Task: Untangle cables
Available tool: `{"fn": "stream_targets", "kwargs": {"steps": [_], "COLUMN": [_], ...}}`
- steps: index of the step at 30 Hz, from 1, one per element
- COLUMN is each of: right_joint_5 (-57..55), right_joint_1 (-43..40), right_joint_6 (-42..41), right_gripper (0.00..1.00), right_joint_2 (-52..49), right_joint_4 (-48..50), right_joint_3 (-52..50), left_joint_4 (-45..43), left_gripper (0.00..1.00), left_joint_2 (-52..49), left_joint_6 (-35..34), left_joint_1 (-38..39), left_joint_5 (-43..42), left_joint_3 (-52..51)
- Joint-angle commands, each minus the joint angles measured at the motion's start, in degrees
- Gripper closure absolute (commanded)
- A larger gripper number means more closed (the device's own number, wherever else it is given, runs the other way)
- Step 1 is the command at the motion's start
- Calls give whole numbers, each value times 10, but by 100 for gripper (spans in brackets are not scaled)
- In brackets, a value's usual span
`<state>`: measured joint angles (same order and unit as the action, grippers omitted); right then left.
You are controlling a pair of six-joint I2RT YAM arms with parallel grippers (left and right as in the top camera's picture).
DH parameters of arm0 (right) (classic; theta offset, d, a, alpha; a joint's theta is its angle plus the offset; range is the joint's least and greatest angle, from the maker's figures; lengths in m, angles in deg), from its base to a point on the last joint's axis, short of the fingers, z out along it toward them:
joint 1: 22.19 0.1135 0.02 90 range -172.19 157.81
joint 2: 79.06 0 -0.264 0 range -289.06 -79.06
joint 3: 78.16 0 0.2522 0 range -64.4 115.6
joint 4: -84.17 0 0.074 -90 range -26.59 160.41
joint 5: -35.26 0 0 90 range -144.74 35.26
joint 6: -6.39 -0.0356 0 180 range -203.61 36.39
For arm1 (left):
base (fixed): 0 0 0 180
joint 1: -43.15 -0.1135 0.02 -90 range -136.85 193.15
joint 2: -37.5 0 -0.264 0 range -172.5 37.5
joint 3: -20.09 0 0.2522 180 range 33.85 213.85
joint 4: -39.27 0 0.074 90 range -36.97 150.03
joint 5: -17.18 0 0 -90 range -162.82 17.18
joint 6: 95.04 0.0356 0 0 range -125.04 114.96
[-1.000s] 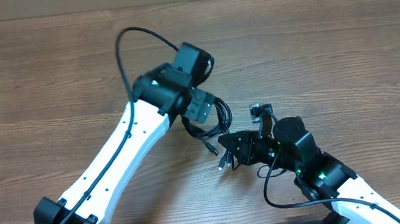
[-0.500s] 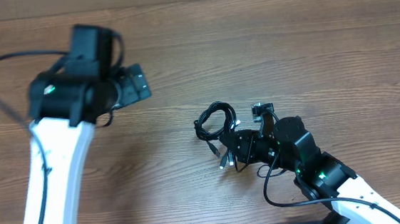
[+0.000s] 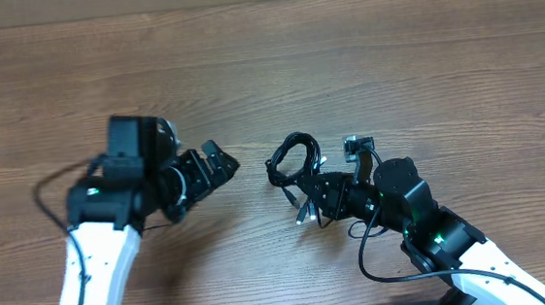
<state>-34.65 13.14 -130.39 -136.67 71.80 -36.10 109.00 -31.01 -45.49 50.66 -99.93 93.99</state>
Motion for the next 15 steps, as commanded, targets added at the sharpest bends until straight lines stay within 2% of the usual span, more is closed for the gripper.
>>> {"fn": "stream_targets", "kwargs": {"steps": [1,6,10,12,15], "right_joint_5": [-6,-3,-3,-3,-3], "right_joint_1": [2,3,3,3,3], "right_joint_6": [-11,-30,-45,-54,-71], "right_gripper": [96,96,96,96,96], "right_joint_2": [4,3,4,4,3], "right_joint_4": [11,12,12,13,13], "right_joint_3": [10,10,10,10,10], "left_joint_4": [-125,-290,-376,-406,-445], "left_gripper": [1,1,0,9,38], "left_joint_2": [-26,-76,-114,-126,-141], "left_joint_6": [-167,-271,-304,-314,-320], "left_joint_1": [3,29,70,89,120], "left_joint_5": [-152,-196,-209,-209,-204], "left_joint_3": [-100,-164,-169,-169,-169]}}
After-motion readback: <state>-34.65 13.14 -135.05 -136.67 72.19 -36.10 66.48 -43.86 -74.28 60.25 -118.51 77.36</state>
